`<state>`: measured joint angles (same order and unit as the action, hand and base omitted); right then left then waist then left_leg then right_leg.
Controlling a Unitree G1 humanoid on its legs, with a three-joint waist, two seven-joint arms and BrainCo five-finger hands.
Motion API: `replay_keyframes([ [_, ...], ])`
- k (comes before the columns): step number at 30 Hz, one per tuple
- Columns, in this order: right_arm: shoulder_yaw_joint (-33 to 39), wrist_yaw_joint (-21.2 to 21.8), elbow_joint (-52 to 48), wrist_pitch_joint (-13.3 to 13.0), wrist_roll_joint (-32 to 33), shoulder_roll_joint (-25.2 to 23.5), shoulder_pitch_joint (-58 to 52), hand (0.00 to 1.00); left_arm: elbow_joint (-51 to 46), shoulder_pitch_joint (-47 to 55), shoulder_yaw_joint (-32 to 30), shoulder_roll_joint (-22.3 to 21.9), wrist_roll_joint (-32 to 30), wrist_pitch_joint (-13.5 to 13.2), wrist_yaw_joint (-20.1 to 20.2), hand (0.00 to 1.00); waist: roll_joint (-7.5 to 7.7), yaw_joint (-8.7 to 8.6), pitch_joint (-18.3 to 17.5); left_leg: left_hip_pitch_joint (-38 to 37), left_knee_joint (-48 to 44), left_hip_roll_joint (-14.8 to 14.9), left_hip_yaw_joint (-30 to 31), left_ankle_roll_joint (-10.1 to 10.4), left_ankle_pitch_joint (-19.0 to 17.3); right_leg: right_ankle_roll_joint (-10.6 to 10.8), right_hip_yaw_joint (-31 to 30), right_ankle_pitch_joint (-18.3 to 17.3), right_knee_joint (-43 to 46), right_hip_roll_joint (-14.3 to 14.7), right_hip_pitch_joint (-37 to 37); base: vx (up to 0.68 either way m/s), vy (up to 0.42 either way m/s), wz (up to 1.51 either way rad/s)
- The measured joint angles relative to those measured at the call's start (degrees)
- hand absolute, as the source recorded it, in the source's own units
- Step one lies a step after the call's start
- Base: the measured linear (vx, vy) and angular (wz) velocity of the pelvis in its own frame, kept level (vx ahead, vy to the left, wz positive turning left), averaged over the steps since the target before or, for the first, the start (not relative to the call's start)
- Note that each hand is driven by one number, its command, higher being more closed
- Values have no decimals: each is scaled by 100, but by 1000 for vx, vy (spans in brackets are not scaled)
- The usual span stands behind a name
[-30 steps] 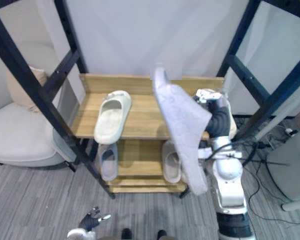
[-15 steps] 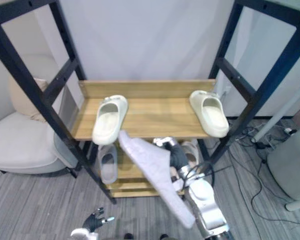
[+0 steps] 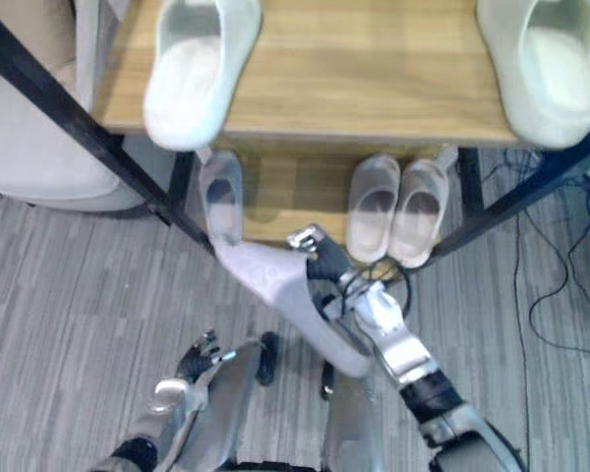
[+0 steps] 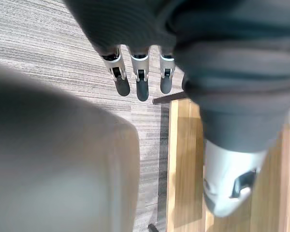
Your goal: Organize the slippers on the shoe rack
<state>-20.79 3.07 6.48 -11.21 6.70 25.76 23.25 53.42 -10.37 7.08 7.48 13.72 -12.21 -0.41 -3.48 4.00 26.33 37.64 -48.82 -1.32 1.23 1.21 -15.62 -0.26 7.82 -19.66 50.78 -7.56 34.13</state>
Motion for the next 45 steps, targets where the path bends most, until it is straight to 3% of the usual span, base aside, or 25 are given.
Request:
replay_keyframes([
  [7, 84, -528, 384, -24, -14, 92, 772, 100, 101, -126, -177, 288, 59, 53, -365, 0, 51, 61, 299, 1063, -1217, 83, 115, -29, -378, -85, 157, -442, 1178, -58, 972, -64, -21, 3],
  [15, 504, -1269, 610, -3, -697, 147, 1608, 100, 193, -110, -201, 200, 104, 188, -472, 0, 107, 307, 472, 2000, -2034, 34, 329, 71, -545, -173, 319, -770, 2045, -171, 1788, -43, -10, 11],
  [20, 691, -1563, 599, 81, -949, 153, 2053, 100, -136, -86, -652, -46, 104, 181, -569, 0, 134, 435, 488, 2438, -2372, -14, 385, 141, -598, -232, 340, -886, 2450, -242, 2229, -51, -13, 4],
  [27, 942, -1915, 556, 433, -1363, 162, 2754, 100, -708, 55, -1086, -265, 105, 198, -625, 0, 250, 561, 549, 2987, -2777, -9, 432, 244, -647, -317, 418, -1013, 2915, -329, 2765, -44, -16, 1],
  [36, 1168, -2346, 580, 1083, -2447, 100, 3595, 100, -1137, 82, -1287, -374, 116, 226, -734, 0, 283, 682, 566, 3326, -2965, -13, 566, 318, -649, -306, 504, -1102, 3135, -359, 3057, -21, -15, 1],
  [45, 1374, -2640, 1576, 1547, -2922, -125, 4409, 100, -1332, 78, -1292, -425, 170, 259, -950, 0, 286, 805, 566, 3539, -2995, -42, 655, 385, -612, -326, 634, -1124, 3193, -424, 3212, -21, -16, 3],
])
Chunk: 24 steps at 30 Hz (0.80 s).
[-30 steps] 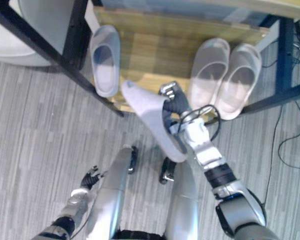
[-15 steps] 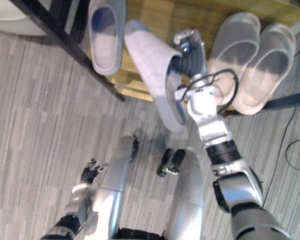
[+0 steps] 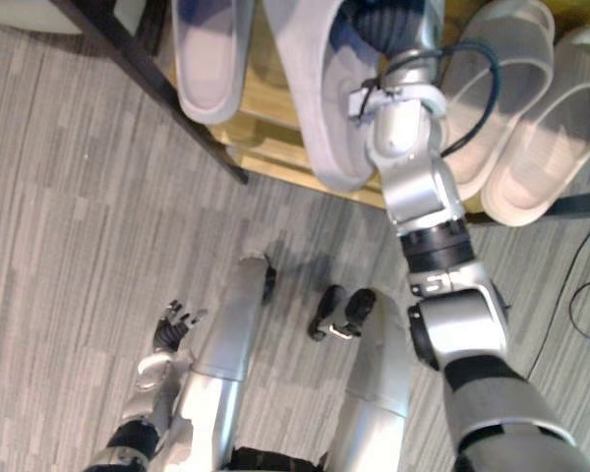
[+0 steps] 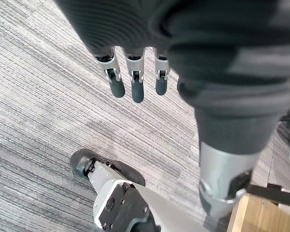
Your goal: Organize the slippers on the shoe rack
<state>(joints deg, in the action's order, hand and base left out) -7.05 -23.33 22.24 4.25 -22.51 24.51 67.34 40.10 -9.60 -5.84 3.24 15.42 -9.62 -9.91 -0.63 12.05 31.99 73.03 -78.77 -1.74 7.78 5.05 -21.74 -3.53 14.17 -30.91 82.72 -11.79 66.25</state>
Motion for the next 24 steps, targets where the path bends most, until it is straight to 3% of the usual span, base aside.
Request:
replay_keyframes([
  [9, 14, -174, 927, 224, 4, 22, 553, 100, -11, -95, 1, -27, 167, -9, -125, 0, 11, 41, 3, 346, 9, -155, 91, 134, 95, 22, 85, -49, 116, -131, 313, -13, -18, 11],
  [10, 14, -260, 946, 195, 14, 25, 624, 0, -15, -111, 1, -27, 218, -14, -125, 0, 14, 48, 3, 405, 7, -160, 109, 145, 108, 22, 94, -49, 122, -131, 369, 0, 0, 0],
  [24, 20, -610, 1033, 77, 604, -44, 872, 0, -5, -284, 0, -34, 393, -123, -231, 0, 58, 76, 27, 613, -3, -167, 190, 184, 153, 20, 126, -48, 140, -124, 575, -2, 1, 0],
])
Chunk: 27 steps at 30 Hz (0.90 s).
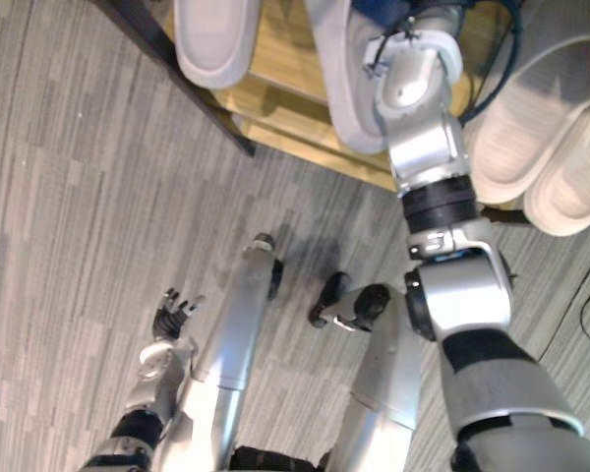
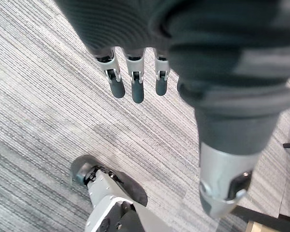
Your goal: Organize the slippers on the shoe rack
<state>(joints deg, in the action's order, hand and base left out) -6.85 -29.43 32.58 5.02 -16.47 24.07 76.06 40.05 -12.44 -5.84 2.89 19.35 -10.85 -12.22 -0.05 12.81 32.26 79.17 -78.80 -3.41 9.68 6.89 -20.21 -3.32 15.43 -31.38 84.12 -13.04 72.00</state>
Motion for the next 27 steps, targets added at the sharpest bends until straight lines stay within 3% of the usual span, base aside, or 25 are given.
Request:
replay_keyframes([
  [17, 253, 60, -1366, 63, 91, -469, -1009, 0, -132, -12, -183, -32, 63, 44, 8, 0, 25, -24, 13, -425, 98, 202, -139, -30, -23, 30, -32, 33, -180, 93, -366, -21, 14, -6],
  [27, 444, 260, -2128, 48, 94, -984, -1918, 0, -180, 13, -439, -88, 100, 156, 127, 0, 62, -151, 15, -875, 449, 228, -153, -22, -15, 72, -15, 80, -523, 128, -796, -5, -1, 1],
])
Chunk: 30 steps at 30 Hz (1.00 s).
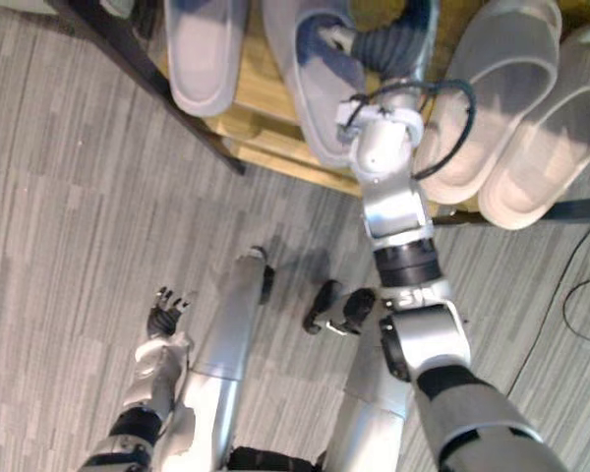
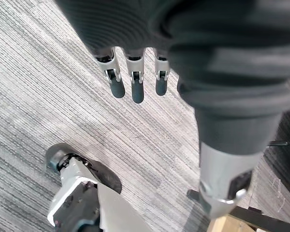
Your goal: Organize the slippers on the shoe rack
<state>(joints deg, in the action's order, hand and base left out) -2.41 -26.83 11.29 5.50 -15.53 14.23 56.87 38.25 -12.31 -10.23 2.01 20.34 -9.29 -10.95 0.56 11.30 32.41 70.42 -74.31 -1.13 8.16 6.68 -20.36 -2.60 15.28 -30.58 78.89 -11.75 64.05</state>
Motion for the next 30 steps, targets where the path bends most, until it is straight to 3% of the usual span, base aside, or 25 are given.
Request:
replay_keyframes([
  [3, 3, 33, -288, -27, 55, -328, -408, 0, 4, 18, -108, 0, 0, 12, 2, 0, 29, -81, 5, -114, 82, 10, -2, -10, -6, 21, -3, 11, -96, 14, -123, 0, 0, 0],
  [5, 0, 73, -417, -81, 272, -751, -826, 0, -14, 43, -242, 9, 7, 33, 0, 0, 127, -158, 17, -252, 164, 19, -46, -23, -13, 33, -35, 17, -170, 20, -229, 0, 0, 0],
  [11, -16, 219, -422, -286, 1011, -1336, -1507, 0, -35, 53, -373, 6, -3, 121, 9, 0, 189, -204, 30, -429, 195, 49, -115, -60, -35, 38, -67, 19, -222, 44, -397, -11, 10, -2],
  [20, -11, 377, -425, -541, 1608, -1520, -1875, 0, -36, 57, -445, 5, -14, 232, 2, 0, 234, -219, 27, -495, 193, 58, -133, -73, -42, 53, -85, 27, -224, 50, -457, -23, 14, -1],
  [30, -272, 493, -423, -784, 2753, -1763, -1979, 0, -35, 57, -461, 8, -62, 262, -5, 0, 247, -223, 21, -568, 193, 98, -139, -87, -53, 70, -82, 36, -266, 81, -537, -13, 10, -1],
])
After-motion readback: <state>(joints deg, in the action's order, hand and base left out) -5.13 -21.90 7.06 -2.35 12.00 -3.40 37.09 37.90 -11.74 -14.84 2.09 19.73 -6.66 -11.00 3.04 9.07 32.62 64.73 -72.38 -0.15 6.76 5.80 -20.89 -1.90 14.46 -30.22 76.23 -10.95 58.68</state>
